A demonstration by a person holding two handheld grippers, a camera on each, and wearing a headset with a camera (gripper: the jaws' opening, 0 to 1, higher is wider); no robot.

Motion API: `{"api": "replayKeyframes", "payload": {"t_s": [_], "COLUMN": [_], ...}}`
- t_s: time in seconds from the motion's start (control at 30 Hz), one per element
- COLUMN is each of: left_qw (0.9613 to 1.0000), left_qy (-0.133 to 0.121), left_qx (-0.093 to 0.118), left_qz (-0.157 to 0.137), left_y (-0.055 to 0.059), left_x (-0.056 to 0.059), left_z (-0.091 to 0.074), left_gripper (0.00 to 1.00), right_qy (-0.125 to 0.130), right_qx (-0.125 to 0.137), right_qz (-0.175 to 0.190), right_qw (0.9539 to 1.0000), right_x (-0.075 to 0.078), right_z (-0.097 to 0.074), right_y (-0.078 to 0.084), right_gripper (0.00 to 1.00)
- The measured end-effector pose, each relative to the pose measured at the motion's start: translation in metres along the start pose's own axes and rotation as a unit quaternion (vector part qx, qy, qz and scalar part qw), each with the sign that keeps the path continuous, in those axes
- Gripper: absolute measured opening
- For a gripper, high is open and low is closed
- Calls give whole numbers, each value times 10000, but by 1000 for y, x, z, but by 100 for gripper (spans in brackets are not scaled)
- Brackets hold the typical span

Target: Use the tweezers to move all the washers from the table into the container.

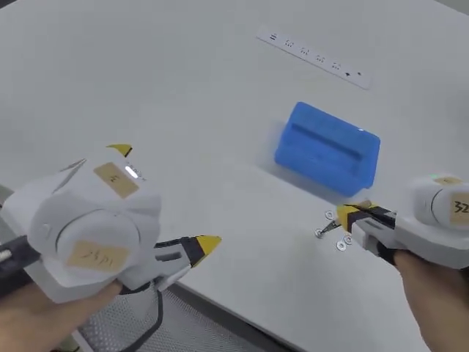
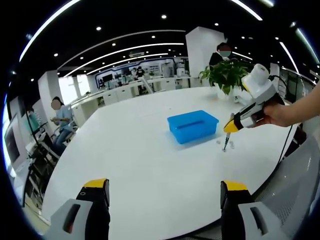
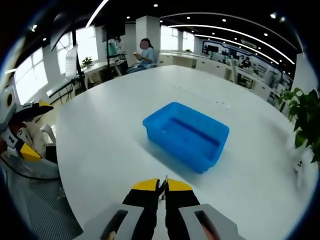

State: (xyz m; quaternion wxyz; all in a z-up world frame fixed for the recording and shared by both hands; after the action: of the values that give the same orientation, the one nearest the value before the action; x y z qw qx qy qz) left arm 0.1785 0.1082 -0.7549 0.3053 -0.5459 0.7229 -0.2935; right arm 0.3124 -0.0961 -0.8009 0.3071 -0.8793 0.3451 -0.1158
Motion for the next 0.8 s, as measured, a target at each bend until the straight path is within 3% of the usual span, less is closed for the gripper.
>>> {"api": "replayKeyframes", "payload": {"t_s": [0.27,0.43,0.53,0.8], "left_qw": [10000,10000,10000,9999], "left_qy": [-22,-35,-34,-18], "left_qx": [-19,-48,-32,-15], "left_qz": [22,80,85,149], "left_y": [0,-1,-2,-5], "left_x": [0,1,1,2], "left_z": [-2,-3,-4,-3], "left_gripper": [94,94,94,94], "right_qy": [134,72,69,-7], "right_qx": [72,63,193,689], "right_qz": [-148,270,294,324], "right_qw": [9998,9996,9994,9971], "right_x": [-11,-7,-5,1], "right_z": [-1,-2,-7,-27], "right_y": [0,-3,-11,-54], "right_gripper": [0,0,0,0]}}
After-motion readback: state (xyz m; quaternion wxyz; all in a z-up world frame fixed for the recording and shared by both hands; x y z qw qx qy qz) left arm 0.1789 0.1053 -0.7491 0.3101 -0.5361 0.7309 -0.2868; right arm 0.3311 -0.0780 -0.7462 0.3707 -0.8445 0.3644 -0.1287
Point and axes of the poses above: the centre of the closed fingertips' face, and the gripper's own axes: z roughly forward along the fingers, x roughly to its right, y roughly out of its underside, the point moved 2 cm from there along -z, roughly backward along the fingers, and after that the axes turned 7 degrees about -x, right-handed, at the moved point
